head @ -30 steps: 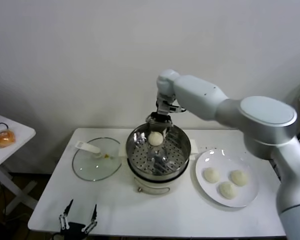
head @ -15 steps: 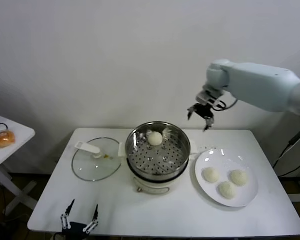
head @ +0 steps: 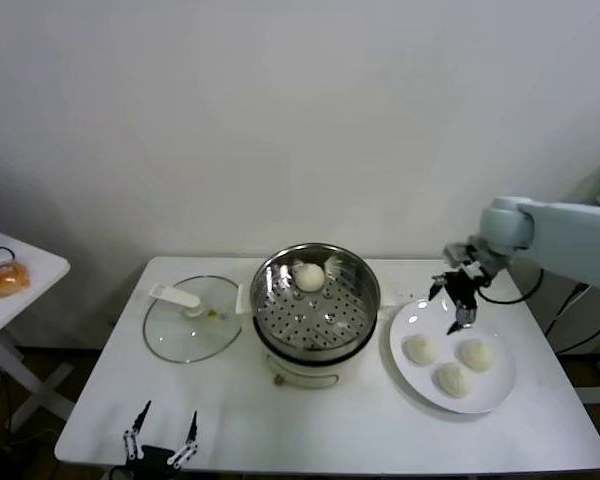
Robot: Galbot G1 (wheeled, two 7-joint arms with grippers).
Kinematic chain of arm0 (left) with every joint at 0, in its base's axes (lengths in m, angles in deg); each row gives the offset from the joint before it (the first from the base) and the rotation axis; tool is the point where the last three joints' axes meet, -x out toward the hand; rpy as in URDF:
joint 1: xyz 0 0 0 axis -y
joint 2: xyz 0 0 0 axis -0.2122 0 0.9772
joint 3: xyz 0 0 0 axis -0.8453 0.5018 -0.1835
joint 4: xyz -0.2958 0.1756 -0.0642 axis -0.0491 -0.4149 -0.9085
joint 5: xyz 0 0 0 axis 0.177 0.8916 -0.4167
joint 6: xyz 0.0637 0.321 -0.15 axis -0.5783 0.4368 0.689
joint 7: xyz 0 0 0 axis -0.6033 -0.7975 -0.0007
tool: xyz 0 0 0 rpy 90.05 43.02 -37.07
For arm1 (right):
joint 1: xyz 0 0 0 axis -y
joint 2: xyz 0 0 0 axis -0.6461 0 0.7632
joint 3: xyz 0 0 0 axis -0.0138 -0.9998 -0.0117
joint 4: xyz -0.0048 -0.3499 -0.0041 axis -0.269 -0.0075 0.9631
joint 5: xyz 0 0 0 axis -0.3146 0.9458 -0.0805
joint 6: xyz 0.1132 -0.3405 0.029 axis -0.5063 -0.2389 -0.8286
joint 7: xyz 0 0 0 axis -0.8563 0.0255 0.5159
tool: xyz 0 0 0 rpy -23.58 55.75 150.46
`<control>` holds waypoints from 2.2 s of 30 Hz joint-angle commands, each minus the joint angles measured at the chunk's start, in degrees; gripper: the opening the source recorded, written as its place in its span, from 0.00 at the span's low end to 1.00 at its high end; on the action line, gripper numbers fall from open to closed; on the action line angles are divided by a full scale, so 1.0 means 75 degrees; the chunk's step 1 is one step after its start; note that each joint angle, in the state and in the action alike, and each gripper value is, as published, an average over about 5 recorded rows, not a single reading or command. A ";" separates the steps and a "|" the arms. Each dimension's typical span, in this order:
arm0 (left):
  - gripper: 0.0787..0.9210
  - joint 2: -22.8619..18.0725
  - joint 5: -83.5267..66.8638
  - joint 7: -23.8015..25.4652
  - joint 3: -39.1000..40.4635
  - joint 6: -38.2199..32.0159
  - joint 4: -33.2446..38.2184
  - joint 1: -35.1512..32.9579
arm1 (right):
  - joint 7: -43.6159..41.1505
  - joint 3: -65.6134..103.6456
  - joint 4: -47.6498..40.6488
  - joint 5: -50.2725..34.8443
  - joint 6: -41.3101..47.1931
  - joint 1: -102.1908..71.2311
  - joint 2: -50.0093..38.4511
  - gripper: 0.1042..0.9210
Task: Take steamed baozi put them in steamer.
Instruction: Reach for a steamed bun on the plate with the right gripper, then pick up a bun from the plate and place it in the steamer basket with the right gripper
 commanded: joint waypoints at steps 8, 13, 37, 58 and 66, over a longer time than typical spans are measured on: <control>0.88 -0.0178 0.0020 -0.0002 -0.0054 -0.0047 -0.0068 -0.0032 | 0.0463 0.1870 -0.0670 0.1053 0.1140 -0.2213 0.0160 0.88; 0.88 -0.0183 0.0041 0.0003 -0.0062 -0.0091 -0.0095 -0.0061 | 0.0407 0.1976 -0.0835 0.1196 0.1078 -0.2370 0.0299 0.88; 0.88 -0.0125 0.0144 0.0084 -0.0074 -0.0112 -0.0129 -0.0096 | 0.0368 0.2407 -0.1123 0.1838 0.1052 -0.2950 0.0485 0.88; 0.88 -0.0157 0.0236 0.0052 -0.0116 -0.0143 -0.0008 -0.0142 | -0.0285 0.0950 0.0180 0.1061 0.0582 -0.0339 -0.0206 0.69; 0.88 -0.0204 0.0339 0.0049 -0.0087 -0.0147 0.0076 -0.0199 | -0.1155 -0.0702 0.1103 -0.0365 0.0233 0.2687 -0.0266 0.69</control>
